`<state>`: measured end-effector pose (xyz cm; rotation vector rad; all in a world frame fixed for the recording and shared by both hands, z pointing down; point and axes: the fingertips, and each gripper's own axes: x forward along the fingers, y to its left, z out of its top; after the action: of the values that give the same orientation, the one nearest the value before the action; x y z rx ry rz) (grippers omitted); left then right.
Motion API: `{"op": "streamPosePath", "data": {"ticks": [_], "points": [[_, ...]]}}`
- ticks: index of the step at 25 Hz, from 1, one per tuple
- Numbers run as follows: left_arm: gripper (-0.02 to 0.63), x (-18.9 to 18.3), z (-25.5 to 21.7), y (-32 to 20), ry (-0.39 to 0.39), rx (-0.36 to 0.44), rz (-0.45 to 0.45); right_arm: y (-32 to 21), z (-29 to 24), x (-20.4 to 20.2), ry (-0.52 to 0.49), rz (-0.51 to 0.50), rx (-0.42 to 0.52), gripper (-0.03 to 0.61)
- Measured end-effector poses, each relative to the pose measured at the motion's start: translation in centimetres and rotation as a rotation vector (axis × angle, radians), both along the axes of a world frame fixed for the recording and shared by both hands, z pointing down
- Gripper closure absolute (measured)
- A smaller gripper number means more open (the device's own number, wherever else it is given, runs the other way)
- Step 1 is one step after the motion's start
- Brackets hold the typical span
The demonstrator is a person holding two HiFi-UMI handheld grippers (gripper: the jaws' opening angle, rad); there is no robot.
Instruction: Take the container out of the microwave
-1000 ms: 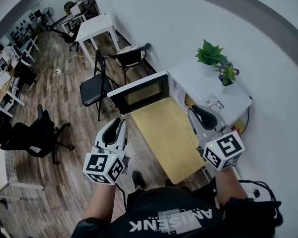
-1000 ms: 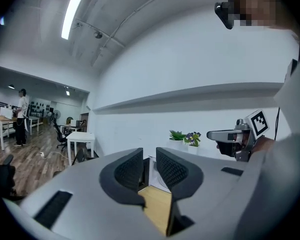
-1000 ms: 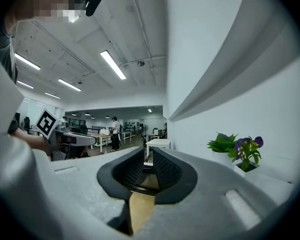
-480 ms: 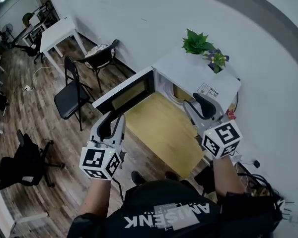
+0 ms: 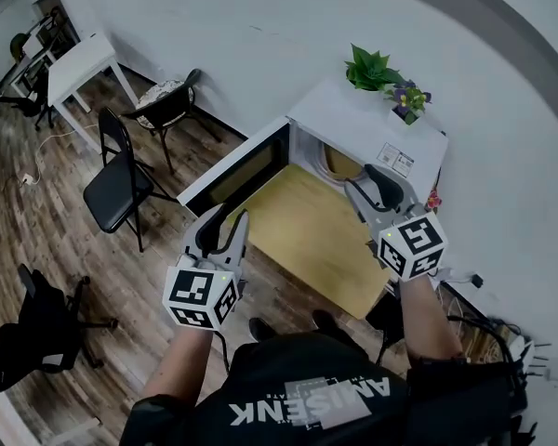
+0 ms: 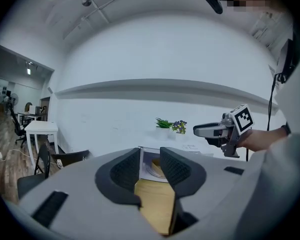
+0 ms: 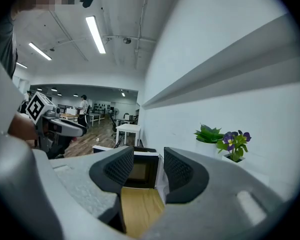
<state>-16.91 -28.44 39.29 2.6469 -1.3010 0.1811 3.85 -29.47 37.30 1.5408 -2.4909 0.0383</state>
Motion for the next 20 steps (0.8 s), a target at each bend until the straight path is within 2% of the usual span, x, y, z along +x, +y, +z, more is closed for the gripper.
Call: {"op": "streamPosePath", "data": {"ticks": [8,14,20], "points": [[0.499,-1.2,2.1,-0.6,0.011,-0.048,0.034,-2.1,4.9,-0.7,0.103,0.021,-0.061,0.407],[0.499,-0.4,3.2,-0.5,-0.01,-0.081,-0.018,-4.9,10.0,0.9,0.229,0.002,-0.105,0.407],[0.499,0.3,4.4,-0.2,-0.012,-0.119,-0.081,-7.1,14.6,1.8,0.293,-0.038,-0.161,0.407]]}}
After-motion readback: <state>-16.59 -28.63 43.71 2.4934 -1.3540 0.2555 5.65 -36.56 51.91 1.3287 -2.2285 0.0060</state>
